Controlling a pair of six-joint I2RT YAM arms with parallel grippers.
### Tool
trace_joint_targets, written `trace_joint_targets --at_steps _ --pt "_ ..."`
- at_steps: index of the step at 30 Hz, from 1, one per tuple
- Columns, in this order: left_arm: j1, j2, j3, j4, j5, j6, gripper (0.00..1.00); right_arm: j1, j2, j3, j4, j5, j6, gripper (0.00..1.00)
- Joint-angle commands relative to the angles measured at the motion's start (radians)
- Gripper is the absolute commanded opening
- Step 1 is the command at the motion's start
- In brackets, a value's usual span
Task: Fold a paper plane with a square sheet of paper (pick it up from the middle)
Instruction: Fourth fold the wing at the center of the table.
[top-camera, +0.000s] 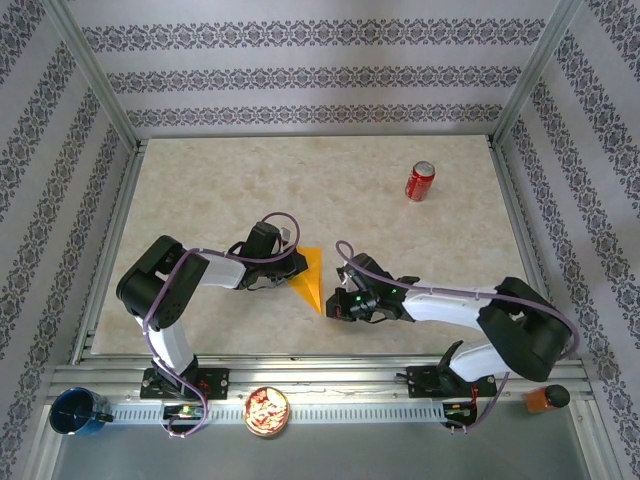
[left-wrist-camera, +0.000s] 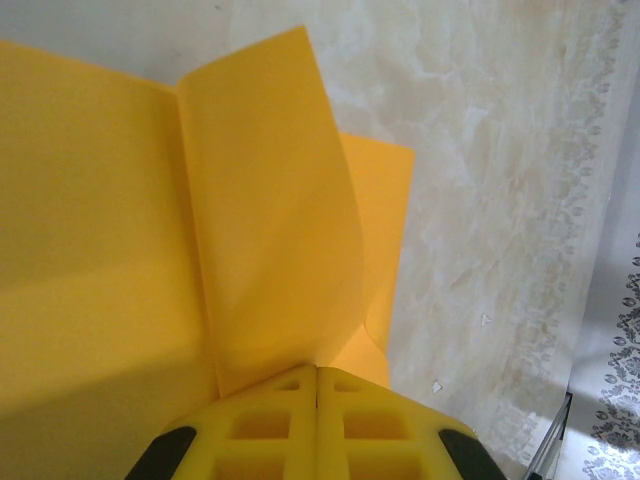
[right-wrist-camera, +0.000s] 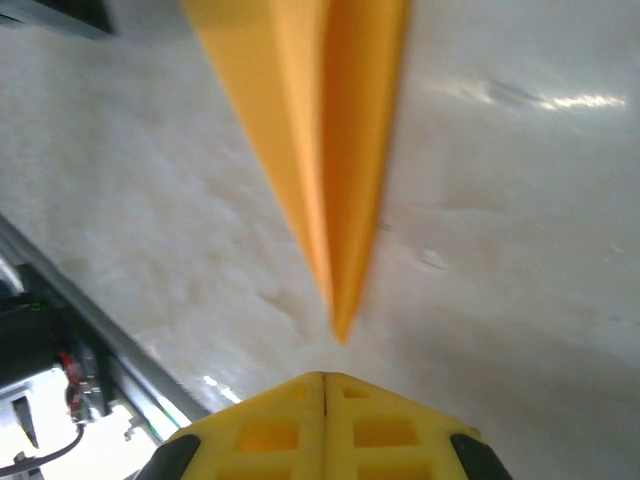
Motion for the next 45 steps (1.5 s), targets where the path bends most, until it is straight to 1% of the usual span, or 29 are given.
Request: trace_joint_targets --at_steps 1,5,9,13,16,26,31,41,45 --pt "0.0 0.027 -0.024 -0.032 -0.047 0.005 0.04 0.002 0.003 0.077 -0.007 0.009 -0.022 0.01" --pt "0.0 0.029 -0.024 -0.029 -0.046 0.004 0.03 0.002 0.116 0.176 0.024 -0.037 -0.014 0.02" --pt "0.0 0.03 -0.026 -0.025 -0.045 0.001 0.03 0.002 0.212 0.231 0.025 -0.01 -0.004 0.03" --pt "0.0 0.029 -0.026 -0.022 -0.043 -0.001 0.03 -0.001 0.286 0.236 0.053 -0.006 0.011 0.03" --pt "0.0 0.027 -0.026 -0.023 -0.042 -0.001 0.03 -0.016 0.313 0.186 0.107 -0.012 0.04 0.03" --pt "0.0 0.017 -0.026 -0.014 -0.045 -0.012 0.03 -0.05 0.266 -0.004 0.17 -0.088 0.046 0.02" --pt "0.0 0.015 -0.033 -0.012 -0.053 -0.02 0.03 -0.05 0.241 -0.04 0.212 -0.135 0.055 0.03" --pt "-0.001 0.015 -0.052 0.003 -0.067 -0.042 0.03 -0.039 0.136 -0.088 0.075 -0.112 -0.02 0.03" --pt "-0.002 0.007 -0.062 0.007 -0.076 -0.051 0.03 -0.051 0.053 -0.075 0.011 -0.093 -0.04 0.03"
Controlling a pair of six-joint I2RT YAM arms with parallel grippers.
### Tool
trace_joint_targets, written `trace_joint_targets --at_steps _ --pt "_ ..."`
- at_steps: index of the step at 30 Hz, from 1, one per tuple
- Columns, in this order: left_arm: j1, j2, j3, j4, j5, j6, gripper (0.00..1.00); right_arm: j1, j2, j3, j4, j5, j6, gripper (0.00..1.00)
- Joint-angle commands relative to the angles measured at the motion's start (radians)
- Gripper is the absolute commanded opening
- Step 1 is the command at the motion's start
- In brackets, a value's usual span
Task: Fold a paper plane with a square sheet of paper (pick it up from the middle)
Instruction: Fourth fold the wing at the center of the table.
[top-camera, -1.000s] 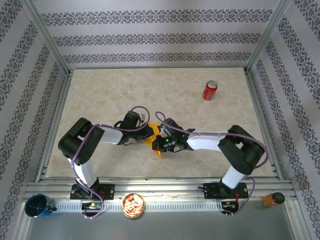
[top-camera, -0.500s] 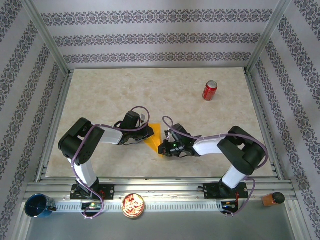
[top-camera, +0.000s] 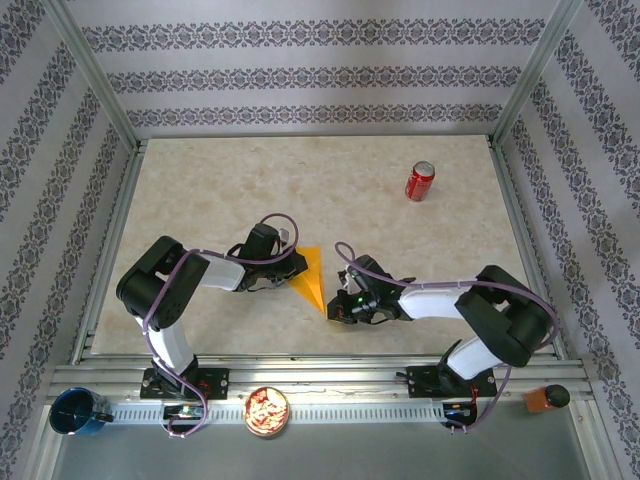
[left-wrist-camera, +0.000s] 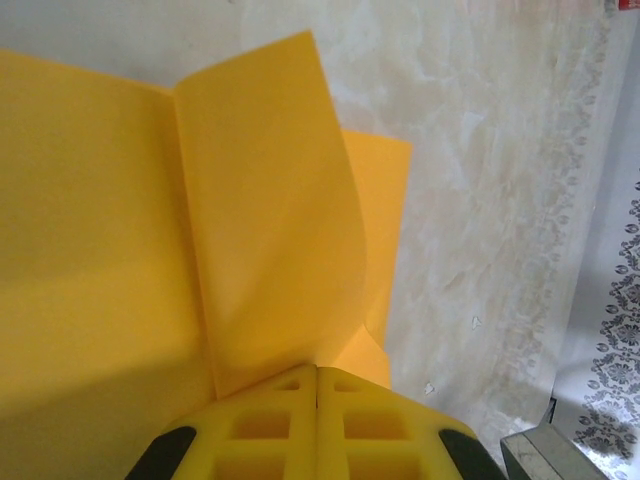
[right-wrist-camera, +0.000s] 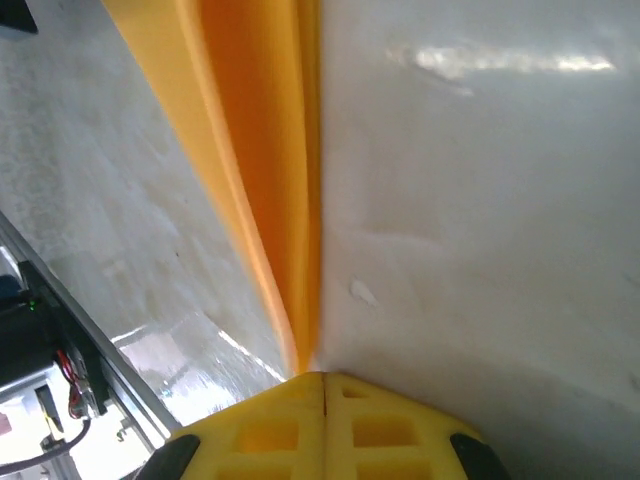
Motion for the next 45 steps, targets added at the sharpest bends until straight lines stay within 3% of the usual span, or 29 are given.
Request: trace_joint_targets --at_steps 1,6,15,20,32,41,45 --pt "-0.001 0.005 -0.039 -0.04 -0.077 -0.012 0.03 -0.003 -0.079 -0.006 -0.107 0.004 -0.032 0.03" --pt "-0.002 -0.01 -0.045 -0.039 -0.089 -0.02 0.03 -0.038 -0.133 0.07 -0.062 0.023 0.0 0.03" --pt "-0.004 -0.002 -0.041 -0.026 -0.083 -0.026 0.03 -0.049 0.156 0.295 0.036 0.015 0.069 0.04" --pt "-0.005 -0.008 -0.044 -0.021 -0.082 -0.029 0.03 -0.058 0.227 0.339 0.03 0.025 0.072 0.04" --pt "-0.006 -0.039 -0.054 -0.028 -0.088 -0.031 0.03 -0.083 0.279 0.283 0.024 0.027 0.059 0.04" --pt "-0.007 -0.101 -0.068 -0.048 -0.104 -0.034 0.04 -0.089 0.298 0.217 -0.017 -0.029 -0.034 0.02" --pt "-0.015 -0.163 -0.085 -0.058 -0.113 -0.037 0.15 -0.088 0.29 0.213 -0.047 -0.052 -0.115 0.01"
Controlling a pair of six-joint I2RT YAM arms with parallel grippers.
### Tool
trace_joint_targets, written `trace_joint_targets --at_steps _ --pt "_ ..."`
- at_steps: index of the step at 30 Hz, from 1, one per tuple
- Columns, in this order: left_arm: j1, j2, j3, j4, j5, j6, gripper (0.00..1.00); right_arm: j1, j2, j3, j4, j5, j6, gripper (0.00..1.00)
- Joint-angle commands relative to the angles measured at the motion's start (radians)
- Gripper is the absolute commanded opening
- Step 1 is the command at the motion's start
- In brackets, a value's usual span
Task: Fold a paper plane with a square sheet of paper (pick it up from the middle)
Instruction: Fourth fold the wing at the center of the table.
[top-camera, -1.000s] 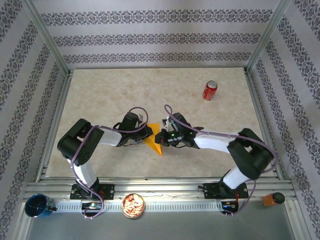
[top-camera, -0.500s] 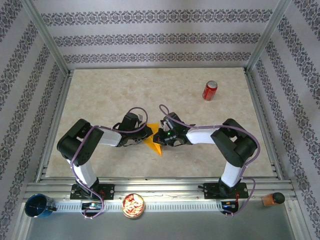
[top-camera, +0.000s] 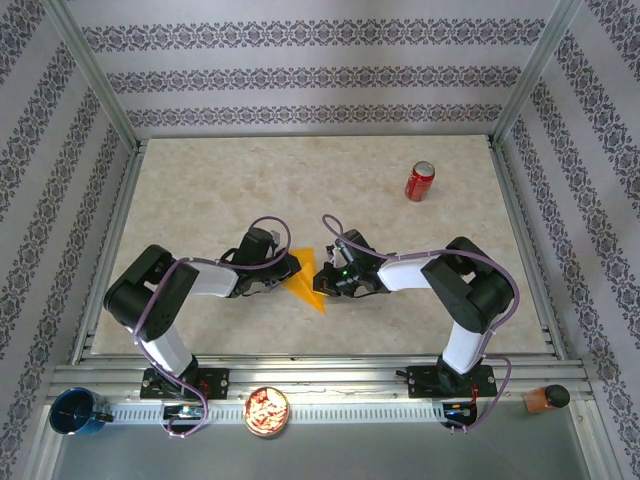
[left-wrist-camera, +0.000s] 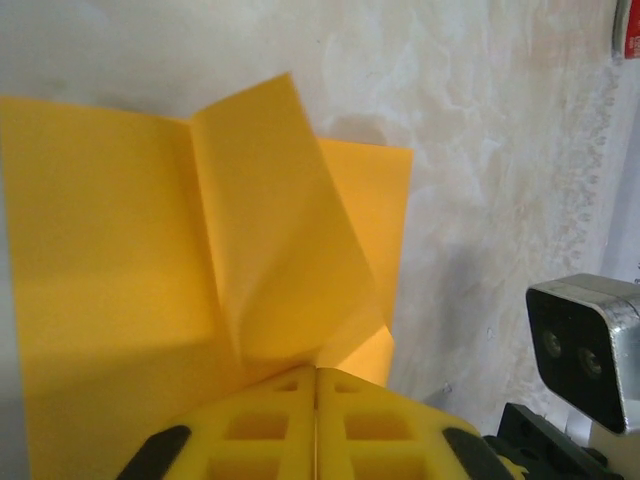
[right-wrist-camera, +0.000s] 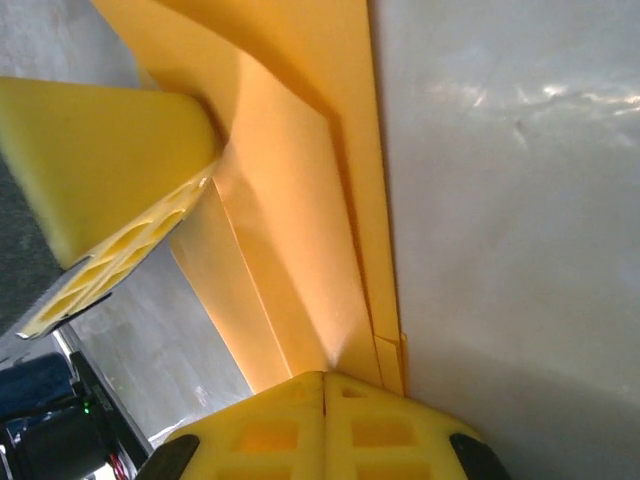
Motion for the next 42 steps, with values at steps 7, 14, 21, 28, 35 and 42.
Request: trace_joint_targets --at_steps 7,14,21,28,35,42 --pt "-0.046 -0.202 -0.014 -0.153 -0.035 0.033 0.18 -0.032 0.05 0.001 -0.179 -0.092 -0.226 0.01" --pt "-0.084 -0.17 -0.016 -0.179 -0.002 0.034 0.09 -0.058 0.054 0.016 -0.2 -0.108 -0.252 0.0" --pt "-0.083 -0.085 0.046 -0.174 -0.018 0.066 0.08 -0.061 0.058 0.021 -0.207 -0.106 -0.248 0.0" --pt "-0.06 -0.013 0.058 -0.163 -0.03 0.085 0.07 -0.06 0.058 0.014 -0.211 -0.098 -0.246 0.0" --pt "0.02 -0.006 0.042 -0.182 -0.04 0.142 0.07 -0.061 0.056 0.004 -0.223 -0.086 -0.251 0.0" --pt "0.082 0.016 0.042 -0.192 -0.02 0.181 0.06 -0.061 0.058 -0.001 -0.228 -0.077 -0.252 0.0"
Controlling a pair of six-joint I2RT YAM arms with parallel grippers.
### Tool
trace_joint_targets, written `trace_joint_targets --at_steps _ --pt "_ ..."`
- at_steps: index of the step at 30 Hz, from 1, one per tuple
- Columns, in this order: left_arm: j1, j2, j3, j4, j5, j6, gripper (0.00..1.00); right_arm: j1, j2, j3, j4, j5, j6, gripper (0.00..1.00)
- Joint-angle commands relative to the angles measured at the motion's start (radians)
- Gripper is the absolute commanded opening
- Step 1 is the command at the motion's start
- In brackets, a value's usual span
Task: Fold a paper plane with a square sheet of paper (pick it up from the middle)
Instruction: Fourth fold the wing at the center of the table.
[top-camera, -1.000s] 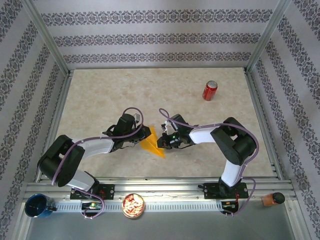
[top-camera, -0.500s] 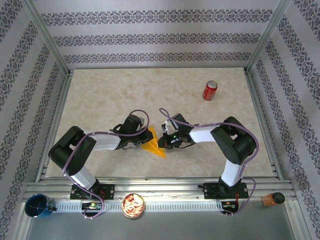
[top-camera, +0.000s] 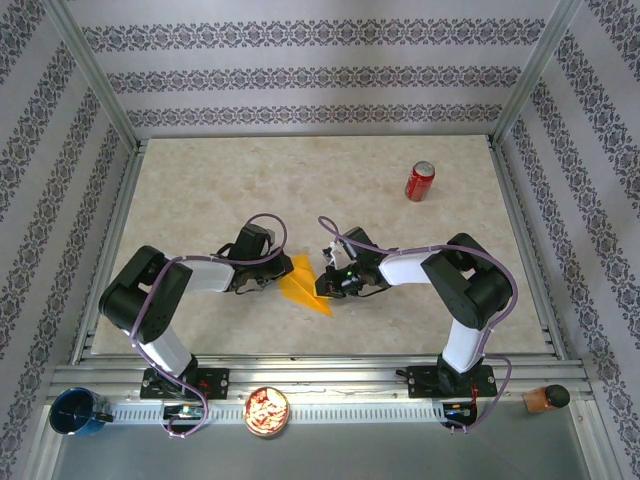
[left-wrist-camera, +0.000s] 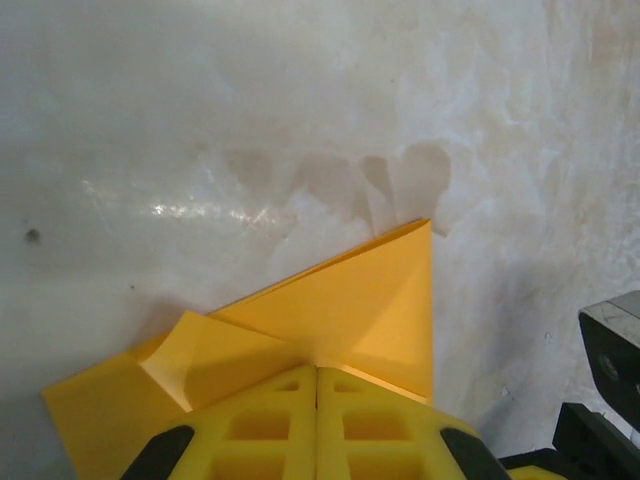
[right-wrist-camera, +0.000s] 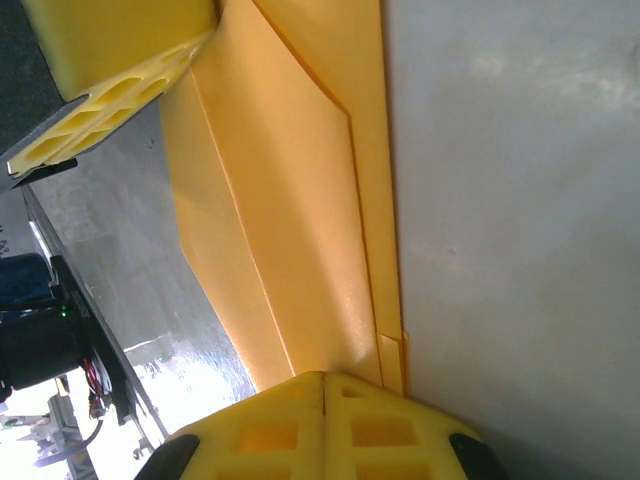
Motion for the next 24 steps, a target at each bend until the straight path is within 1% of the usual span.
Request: trace_joint_targets --at_steps 1,7,11,17,24 --pt "0.035 0.025 -0.004 -0.037 -0.016 0.053 0.06 -0.008 0.037 -0.03 -0.118 0.065 -0.025 0.0" --pt "0.08 0.014 -0.01 -0.067 -0.014 0.084 0.06 -0.008 0.037 -0.033 -0.12 0.066 -0.026 0.0" --pt "0.085 -0.002 0.029 -0.159 -0.035 0.143 0.06 -0.007 0.037 -0.035 -0.12 0.066 -0.028 0.0" --pt "0.117 -0.001 0.046 -0.189 -0.045 0.171 0.06 -0.007 0.035 -0.035 -0.12 0.063 -0.031 0.0" --pt "0.171 0.006 0.057 -0.206 -0.023 0.188 0.07 -0.006 0.037 -0.038 -0.124 0.056 -0.035 0.0"
